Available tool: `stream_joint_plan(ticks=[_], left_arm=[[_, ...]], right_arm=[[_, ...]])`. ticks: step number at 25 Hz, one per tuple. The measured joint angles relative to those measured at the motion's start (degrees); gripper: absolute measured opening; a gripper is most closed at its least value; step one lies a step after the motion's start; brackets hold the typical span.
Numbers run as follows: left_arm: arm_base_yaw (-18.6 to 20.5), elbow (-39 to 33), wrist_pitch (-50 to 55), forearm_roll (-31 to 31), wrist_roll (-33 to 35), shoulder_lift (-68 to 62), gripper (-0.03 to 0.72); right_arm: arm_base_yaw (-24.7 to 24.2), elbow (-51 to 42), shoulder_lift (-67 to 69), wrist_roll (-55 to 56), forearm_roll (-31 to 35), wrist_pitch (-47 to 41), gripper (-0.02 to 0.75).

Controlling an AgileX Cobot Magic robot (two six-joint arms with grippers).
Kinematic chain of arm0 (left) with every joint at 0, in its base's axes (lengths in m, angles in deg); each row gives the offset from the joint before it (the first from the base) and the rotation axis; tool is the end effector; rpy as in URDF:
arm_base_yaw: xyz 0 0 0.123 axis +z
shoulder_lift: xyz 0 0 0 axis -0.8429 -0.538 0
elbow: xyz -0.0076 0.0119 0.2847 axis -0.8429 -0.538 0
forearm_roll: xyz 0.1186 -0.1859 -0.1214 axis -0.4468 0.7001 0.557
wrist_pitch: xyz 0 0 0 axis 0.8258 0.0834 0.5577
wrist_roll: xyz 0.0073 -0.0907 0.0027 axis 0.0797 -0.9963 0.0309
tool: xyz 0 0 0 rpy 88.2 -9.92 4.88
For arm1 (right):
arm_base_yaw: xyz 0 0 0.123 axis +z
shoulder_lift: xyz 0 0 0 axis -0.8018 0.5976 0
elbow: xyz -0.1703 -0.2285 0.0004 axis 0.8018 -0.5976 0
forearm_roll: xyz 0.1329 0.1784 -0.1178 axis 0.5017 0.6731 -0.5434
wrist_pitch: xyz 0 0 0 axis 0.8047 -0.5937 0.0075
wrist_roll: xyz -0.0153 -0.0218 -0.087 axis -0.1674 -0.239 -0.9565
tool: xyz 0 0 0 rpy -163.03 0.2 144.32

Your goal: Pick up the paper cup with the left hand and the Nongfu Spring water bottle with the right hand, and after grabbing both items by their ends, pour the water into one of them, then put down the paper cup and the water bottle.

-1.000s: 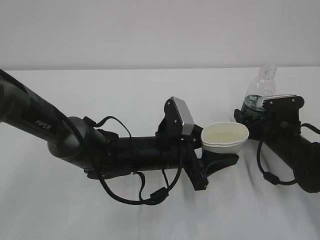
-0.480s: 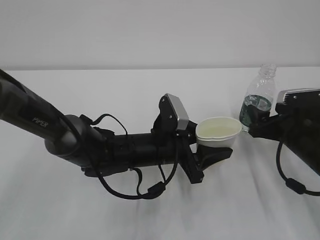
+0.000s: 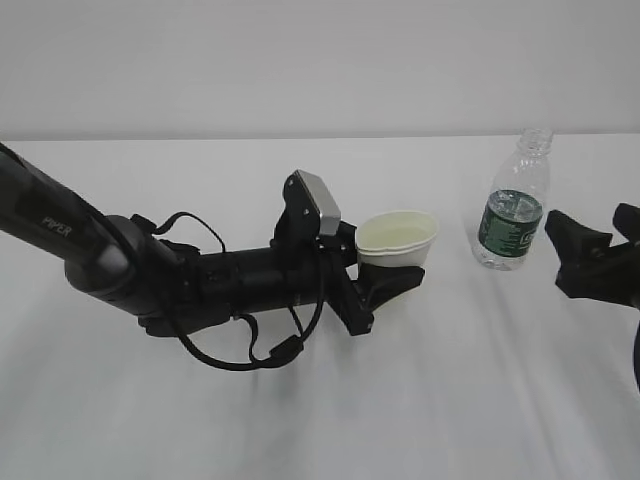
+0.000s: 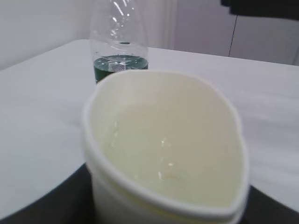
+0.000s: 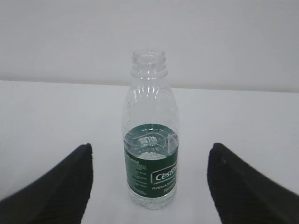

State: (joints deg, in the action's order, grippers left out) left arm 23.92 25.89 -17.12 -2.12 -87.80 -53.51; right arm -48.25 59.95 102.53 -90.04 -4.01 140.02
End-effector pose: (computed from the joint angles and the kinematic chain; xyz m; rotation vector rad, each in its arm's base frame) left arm 0.3281 -0.2844 0.0828 1.0187 1.4677 -0.9509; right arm 0.2343 0.0274 0.1486 -0.1696 1.7303 0.0932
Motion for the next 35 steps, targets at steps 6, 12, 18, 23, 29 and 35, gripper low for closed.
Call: stream_joint_plan(ticks=[6,12,18,23,29,35], left_arm=[[3.5,0.0,-0.3,-2.6,0.0,0.0,0.397],[6.7,-2.2,-0.5,-3.3,0.0,1.4,0.397],[11.1,-5.8,-1.6,-3.3,0.6,3.0,0.397],[15.6,-8.6,-2.7,-2.3,0.9,4.5,0.397],[20.0,-12.2,-2.8,0.4,4.3,5.5,0.397],[21.5,-15.1,-2.8,6.1,8.2,6.4,0.397]], right_arm=[[0.0,-5.0,-6.2,0.0,0.0,0.0,0.572],[0.0,-7.3,-6.4,0.0,0.0,0.0,0.572],[0.0,-7.3,-6.4,0.8,0.0,0.0,0.572],[0.0,-7.3,-6.4,1.6,0.0,0.0,0.572],[0.0,-7.3,-6.4,2.7,0.0,0.0,0.572],[0.0,-7.3,-6.4,2.8,0.0,0.0,0.572]])
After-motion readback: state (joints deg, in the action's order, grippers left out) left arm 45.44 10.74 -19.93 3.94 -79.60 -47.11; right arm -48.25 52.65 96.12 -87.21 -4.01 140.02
